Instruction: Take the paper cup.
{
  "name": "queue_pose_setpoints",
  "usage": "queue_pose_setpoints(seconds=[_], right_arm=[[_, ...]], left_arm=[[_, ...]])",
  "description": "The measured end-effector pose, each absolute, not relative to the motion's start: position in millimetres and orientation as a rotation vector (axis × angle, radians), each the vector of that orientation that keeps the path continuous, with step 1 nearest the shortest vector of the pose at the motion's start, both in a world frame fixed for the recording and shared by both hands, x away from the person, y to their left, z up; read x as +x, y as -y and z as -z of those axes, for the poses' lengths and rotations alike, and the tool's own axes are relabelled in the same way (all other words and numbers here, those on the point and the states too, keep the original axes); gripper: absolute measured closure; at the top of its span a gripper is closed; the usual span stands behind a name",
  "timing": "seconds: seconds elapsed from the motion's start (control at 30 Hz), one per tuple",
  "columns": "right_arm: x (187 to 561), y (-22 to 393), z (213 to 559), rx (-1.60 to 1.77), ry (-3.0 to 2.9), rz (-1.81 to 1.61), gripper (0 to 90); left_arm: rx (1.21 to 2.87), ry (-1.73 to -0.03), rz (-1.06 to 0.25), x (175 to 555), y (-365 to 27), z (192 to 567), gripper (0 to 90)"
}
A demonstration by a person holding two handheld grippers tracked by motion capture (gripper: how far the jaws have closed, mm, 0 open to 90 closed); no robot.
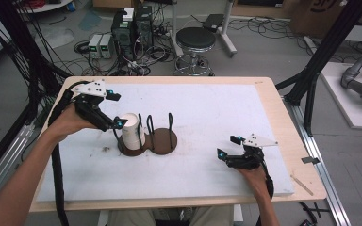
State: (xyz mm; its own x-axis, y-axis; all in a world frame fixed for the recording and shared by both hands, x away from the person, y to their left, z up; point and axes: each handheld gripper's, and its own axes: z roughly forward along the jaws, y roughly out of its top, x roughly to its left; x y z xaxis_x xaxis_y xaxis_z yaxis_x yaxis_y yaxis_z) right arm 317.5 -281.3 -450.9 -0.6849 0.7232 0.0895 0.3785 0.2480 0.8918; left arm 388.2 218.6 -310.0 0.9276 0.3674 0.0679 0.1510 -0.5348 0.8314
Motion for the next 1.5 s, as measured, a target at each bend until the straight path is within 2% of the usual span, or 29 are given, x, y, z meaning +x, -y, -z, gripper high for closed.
queue_pose_setpoints(seconds=[0.37, 0.7, 0.77, 0.8, 1.17, 1.33, 1.5], right_arm=[[318, 281, 451, 1.015, -2.189, -1.414, 17.1], [318, 282, 451, 1.022, -2.191, -1.414, 17.1], [318, 282, 451, 1.022, -2.191, -1.413, 17.1], [318, 281, 451, 1.028, -2.191, -1.415, 17.1], [318, 282, 451, 1.024, -2.192, -1.414, 17.1], [318, 282, 451, 1.021, -2.191, -1.415, 17.1], [318, 282, 451, 1.020, -2.194, -1.416, 17.1]], left_arm=[[2.310, -0.284, -0.231, 400, -195, 317, 2.0], [2.429, -0.304, -0.224, 409, -188, 330, 2.1], [2.438, -0.305, -0.220, 411, -188, 331, 4.1], [2.447, -0.289, -0.202, 411, -187, 331, 13.5], [2.494, -0.278, -0.177, 412, -180, 338, 14.6], [2.497, -0.271, -0.159, 412, -181, 338, 22.6], [2.510, -0.260, -0.147, 411, -181, 338, 26.0]])
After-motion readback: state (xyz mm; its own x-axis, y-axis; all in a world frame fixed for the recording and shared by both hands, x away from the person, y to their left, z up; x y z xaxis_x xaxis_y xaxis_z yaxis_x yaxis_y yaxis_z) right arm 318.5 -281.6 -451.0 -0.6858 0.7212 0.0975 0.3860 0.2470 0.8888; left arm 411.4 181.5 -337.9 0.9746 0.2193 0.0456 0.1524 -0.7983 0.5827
